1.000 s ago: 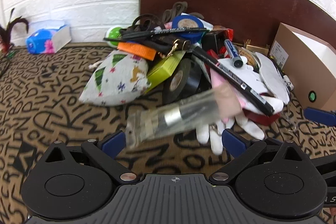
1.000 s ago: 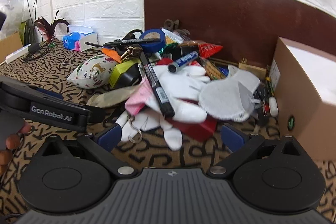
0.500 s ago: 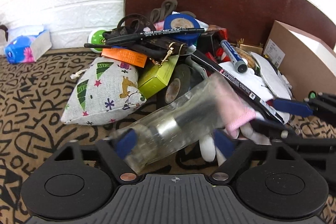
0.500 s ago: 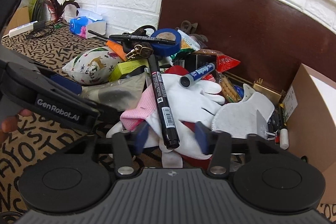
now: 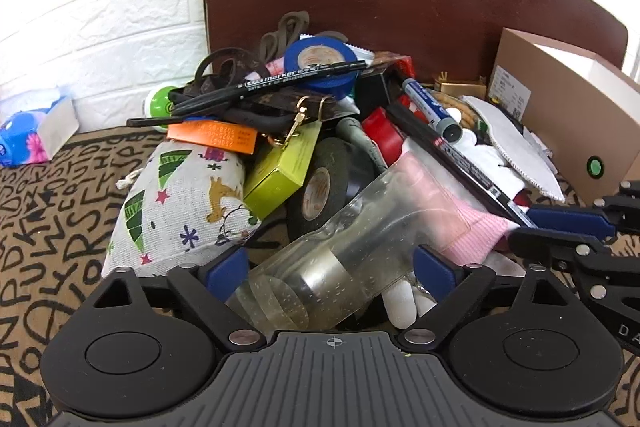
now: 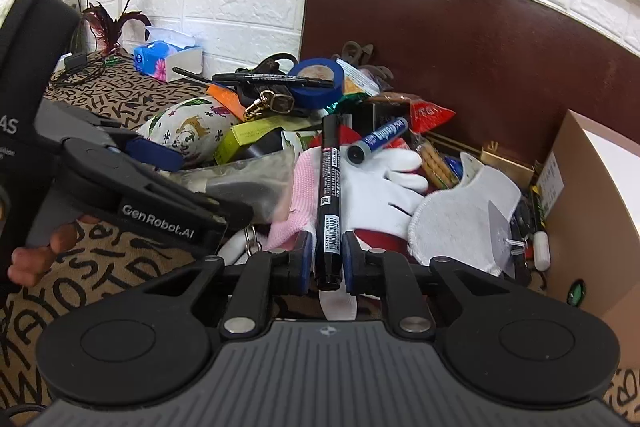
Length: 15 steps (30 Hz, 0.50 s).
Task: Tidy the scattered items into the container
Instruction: 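Grasp the clear plastic bag with the left gripper while the right grasps the black marker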
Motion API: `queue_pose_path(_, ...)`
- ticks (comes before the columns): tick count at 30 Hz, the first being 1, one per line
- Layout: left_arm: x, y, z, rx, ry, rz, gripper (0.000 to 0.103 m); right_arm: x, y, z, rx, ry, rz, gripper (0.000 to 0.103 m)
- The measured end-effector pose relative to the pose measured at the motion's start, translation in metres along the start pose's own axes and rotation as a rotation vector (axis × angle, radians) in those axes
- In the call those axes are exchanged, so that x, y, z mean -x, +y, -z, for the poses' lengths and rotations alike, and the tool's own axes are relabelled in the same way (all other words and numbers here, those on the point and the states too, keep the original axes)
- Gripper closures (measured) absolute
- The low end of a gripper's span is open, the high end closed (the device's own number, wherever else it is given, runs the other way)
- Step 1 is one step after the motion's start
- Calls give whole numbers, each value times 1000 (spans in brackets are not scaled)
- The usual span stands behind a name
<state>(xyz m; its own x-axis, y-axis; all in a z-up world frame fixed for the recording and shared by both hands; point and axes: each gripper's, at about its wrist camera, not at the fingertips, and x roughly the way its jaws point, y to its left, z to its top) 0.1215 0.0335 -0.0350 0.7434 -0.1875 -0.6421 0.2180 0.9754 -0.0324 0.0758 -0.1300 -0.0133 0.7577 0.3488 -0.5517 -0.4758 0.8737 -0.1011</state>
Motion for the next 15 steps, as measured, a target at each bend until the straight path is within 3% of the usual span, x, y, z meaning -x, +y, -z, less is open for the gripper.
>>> queue_pose_path(5, 12, -10, 1, -20, -2, -30, 61, 13, -2, 10, -19, 10, -1, 85)
queue_pose_path(6, 14, -9, 2, -11, 1, -32, 63, 17, -2, 13, -22, 13, -4, 85)
queue_pose_path(7, 16, -8, 3, 2, 9, -24, 79, 21, -2, 17, -24, 19, -8, 85)
queue_pose_path(10, 25, -6, 7, 41, 23, 2, 101, 36, -1, 32, -34, 42, -16, 85)
queue_pose_path(13, 29, -8, 19, 71, 81, 73, 102, 49, -2, 51, -45, 81, -20, 85)
queue_pose_path(15, 33, -16, 30, 42, 98, 72, 87, 56, -5, 65, -48, 119, -25, 85)
